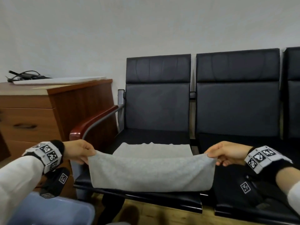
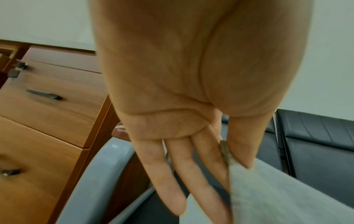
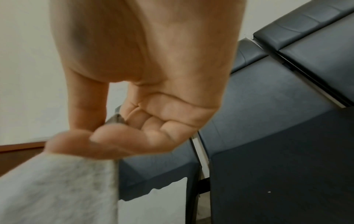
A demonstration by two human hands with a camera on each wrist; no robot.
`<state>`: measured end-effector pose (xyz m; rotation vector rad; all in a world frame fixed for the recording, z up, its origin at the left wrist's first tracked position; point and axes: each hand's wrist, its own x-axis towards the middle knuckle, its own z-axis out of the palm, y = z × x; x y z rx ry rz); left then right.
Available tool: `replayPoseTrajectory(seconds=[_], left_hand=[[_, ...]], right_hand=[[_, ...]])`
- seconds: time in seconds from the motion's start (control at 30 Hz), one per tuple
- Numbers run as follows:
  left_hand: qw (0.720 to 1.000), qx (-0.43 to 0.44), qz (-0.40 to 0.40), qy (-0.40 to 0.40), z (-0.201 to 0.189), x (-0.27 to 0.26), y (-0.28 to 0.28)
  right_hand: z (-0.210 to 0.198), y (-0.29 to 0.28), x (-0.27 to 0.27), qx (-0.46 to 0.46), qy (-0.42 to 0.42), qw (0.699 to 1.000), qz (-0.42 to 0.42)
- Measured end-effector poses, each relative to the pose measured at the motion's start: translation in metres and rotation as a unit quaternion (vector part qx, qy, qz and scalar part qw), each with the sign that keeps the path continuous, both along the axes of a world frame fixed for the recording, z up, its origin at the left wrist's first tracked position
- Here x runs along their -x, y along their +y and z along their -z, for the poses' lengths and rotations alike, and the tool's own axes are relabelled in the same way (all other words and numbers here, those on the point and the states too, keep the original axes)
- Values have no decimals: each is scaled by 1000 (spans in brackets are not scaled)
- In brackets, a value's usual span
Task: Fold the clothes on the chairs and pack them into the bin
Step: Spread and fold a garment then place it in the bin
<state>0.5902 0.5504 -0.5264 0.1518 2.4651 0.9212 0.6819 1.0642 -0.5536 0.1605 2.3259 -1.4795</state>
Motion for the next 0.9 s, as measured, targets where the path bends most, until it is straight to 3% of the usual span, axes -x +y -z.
replayPoseTrajectory(seconds=[0.13, 0.23, 0.37, 0.53, 0.67, 0.8, 0.9], left_hand=[[990, -116, -80, 7, 5, 20, 8], [969, -184, -155, 47, 4, 43, 24], [948, -222, -214, 72, 16, 84, 52], [949, -160, -261, 82, 49, 143, 72], [959, -51, -264, 94, 88, 186, 83], [972, 63, -216, 65, 110, 207, 92], [973, 96, -202, 56, 119, 218, 94]], right_hand=[[1, 3, 20, 33, 55, 996, 56], [10, 4, 47, 64, 103, 982, 144], [27, 3, 97, 77, 136, 954, 255], [58, 5, 168, 20, 119, 945, 305], [106, 7, 215, -26, 92, 945, 313], [151, 16, 233, -79, 4, 969, 235], [152, 19, 233, -88, 1, 963, 253]])
